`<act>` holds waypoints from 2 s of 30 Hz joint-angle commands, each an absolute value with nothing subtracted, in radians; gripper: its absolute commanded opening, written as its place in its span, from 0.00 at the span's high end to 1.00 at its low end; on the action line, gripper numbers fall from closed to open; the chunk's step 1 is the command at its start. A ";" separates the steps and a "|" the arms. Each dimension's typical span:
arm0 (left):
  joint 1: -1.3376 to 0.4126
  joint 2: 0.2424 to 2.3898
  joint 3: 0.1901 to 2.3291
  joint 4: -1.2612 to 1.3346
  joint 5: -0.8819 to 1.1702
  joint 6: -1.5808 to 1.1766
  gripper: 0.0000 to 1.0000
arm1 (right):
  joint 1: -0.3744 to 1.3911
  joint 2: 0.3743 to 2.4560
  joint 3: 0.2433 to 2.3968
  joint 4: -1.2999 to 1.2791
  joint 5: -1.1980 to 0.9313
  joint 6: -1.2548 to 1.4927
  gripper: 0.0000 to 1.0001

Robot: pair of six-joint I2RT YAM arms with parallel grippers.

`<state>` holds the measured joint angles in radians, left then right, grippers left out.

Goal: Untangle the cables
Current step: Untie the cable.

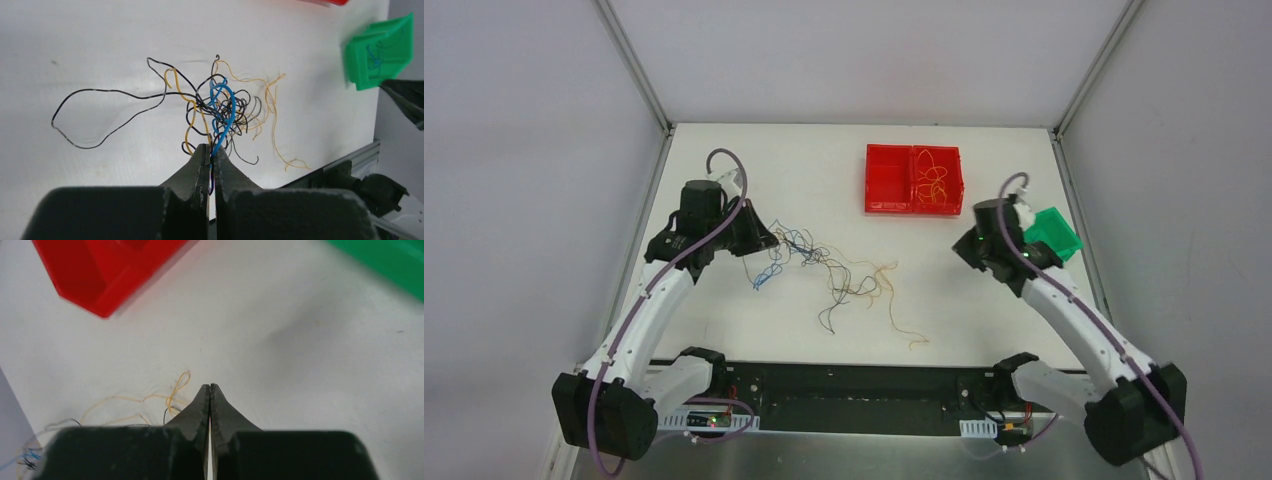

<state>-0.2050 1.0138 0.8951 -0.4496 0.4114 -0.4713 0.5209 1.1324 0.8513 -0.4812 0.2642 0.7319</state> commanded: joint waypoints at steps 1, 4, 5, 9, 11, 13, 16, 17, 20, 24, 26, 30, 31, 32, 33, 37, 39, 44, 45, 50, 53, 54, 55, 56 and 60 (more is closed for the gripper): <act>-0.124 1.012 0.941 -0.537 0.295 -0.490 1.00 | 0.243 0.934 0.816 -0.624 0.175 0.649 1.00; -0.048 1.010 0.949 -0.569 0.279 -0.499 1.00 | 0.059 0.879 0.843 -0.693 0.162 0.595 1.00; -0.035 1.007 0.954 -0.581 0.262 -0.499 1.00 | 0.015 0.877 0.853 -0.708 0.149 0.586 1.00; -0.028 1.009 0.968 -0.592 0.297 -0.489 1.00 | -0.105 0.875 0.857 -0.706 0.046 0.563 1.00; -0.027 1.023 0.965 -0.568 0.392 -0.481 1.00 | -0.104 0.877 0.832 -0.653 -0.083 0.545 1.00; -0.028 1.041 0.961 -0.556 0.445 -0.478 1.00 | -0.093 0.888 0.801 -0.590 -0.221 0.544 1.00; -0.028 1.057 0.955 -0.548 0.479 -0.472 1.00 | 0.050 0.913 0.792 -0.544 -0.248 0.536 0.93; -0.029 1.057 0.951 -0.544 0.487 -0.468 1.00 | 0.122 0.923 0.797 -0.533 -0.220 0.534 0.82; -0.030 1.053 0.952 -0.540 0.504 -0.440 1.00 | 0.339 0.987 0.828 -0.500 -0.124 0.538 0.55; -0.031 1.055 0.958 -0.540 0.538 -0.398 1.00 | 0.555 1.152 0.920 -0.458 -0.033 0.525 0.51; -0.032 1.056 0.955 -0.540 0.549 -0.390 1.00 | 0.642 1.255 0.981 -0.441 0.031 0.499 0.50; -0.035 1.061 0.952 -0.540 0.572 -0.370 1.00 | 0.769 1.477 1.117 -0.435 0.120 0.451 0.50; -0.037 1.062 0.951 -0.541 0.575 -0.365 1.00 | 0.786 1.525 1.154 -0.439 0.135 0.436 0.50; -0.039 1.061 0.950 -0.541 0.578 -0.360 1.00 | 0.802 1.566 1.186 -0.441 0.148 0.420 0.50; -0.039 1.058 0.948 -0.541 0.580 -0.356 1.00 | 0.815 1.607 1.219 -0.444 0.156 0.402 0.50; -0.040 1.058 0.944 -0.540 0.584 -0.342 1.00 | 0.854 1.721 1.298 -0.408 0.110 0.286 0.50; -0.039 1.059 0.945 -0.540 0.589 -0.339 1.00 | 0.857 1.767 1.323 -0.404 0.107 0.249 0.50; -0.039 1.063 0.945 -0.540 0.595 -0.336 1.00 | 0.857 1.873 1.373 -0.410 0.104 0.201 0.51; -0.039 1.061 0.945 -0.540 0.596 -0.336 1.00 | 0.856 1.888 1.379 -0.407 0.101 0.195 0.52; -0.039 1.060 0.943 -0.541 0.597 -0.336 1.00 | 0.857 1.948 1.404 -0.417 0.125 0.179 0.54; -0.038 1.057 0.942 -0.541 0.597 -0.333 1.00 | 0.857 1.962 1.387 -0.423 0.152 0.172 0.54; -0.039 1.057 0.941 -0.541 0.598 -0.333 1.00 | 0.856 1.963 1.374 -0.423 0.161 0.170 0.55; -0.039 1.057 0.940 -0.541 0.596 -0.334 1.00 | 0.857 1.962 1.360 -0.423 0.170 0.172 0.56; -0.039 1.056 0.940 -0.541 0.594 -0.334 1.00 | 0.859 1.959 1.341 -0.422 0.177 0.173 0.58; -0.039 1.057 0.940 -0.541 0.593 -0.334 1.00 | 0.885 1.941 1.260 -0.406 0.230 0.175 0.67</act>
